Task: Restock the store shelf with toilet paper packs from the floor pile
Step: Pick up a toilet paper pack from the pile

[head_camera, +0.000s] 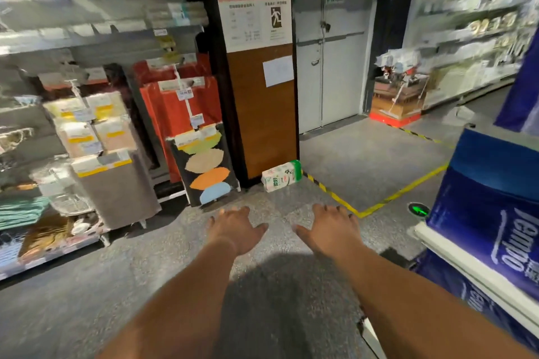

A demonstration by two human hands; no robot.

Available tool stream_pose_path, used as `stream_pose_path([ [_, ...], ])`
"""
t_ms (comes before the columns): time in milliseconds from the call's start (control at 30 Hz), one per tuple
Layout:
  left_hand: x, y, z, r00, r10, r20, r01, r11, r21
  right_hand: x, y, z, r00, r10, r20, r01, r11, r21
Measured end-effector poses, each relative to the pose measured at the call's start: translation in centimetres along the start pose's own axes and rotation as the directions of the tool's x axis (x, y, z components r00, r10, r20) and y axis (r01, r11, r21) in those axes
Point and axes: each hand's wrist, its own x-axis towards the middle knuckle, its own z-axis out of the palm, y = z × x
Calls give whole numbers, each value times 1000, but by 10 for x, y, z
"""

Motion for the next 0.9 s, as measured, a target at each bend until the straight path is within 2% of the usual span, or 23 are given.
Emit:
stream_pose_path([
  [133,113,9,-2,999,41,7,-40,998,-42,105,0,12,1000,13,9,-13,1000,20],
  [233,206,19,2,1000,17,15,-16,999,-34,193,6,26,1000,11,1,-10,1000,-23],
  [467,405,45,-3,999,-24,43,28,996,-87,401,28,21,995,-52,90,55,998,-27],
  [600,507,37,-6,996,-57,72,63,995,-82,517,41,11,993,-18,120,24,998,-51],
  [733,608,29,9,988,-108,108,119,988,-100,628,33,17,989,-54,137,61,997,-51],
  [900,753,47,19,989,-47,140,61,993,-103,766,35,33,993,-28,118,35,998,-56],
])
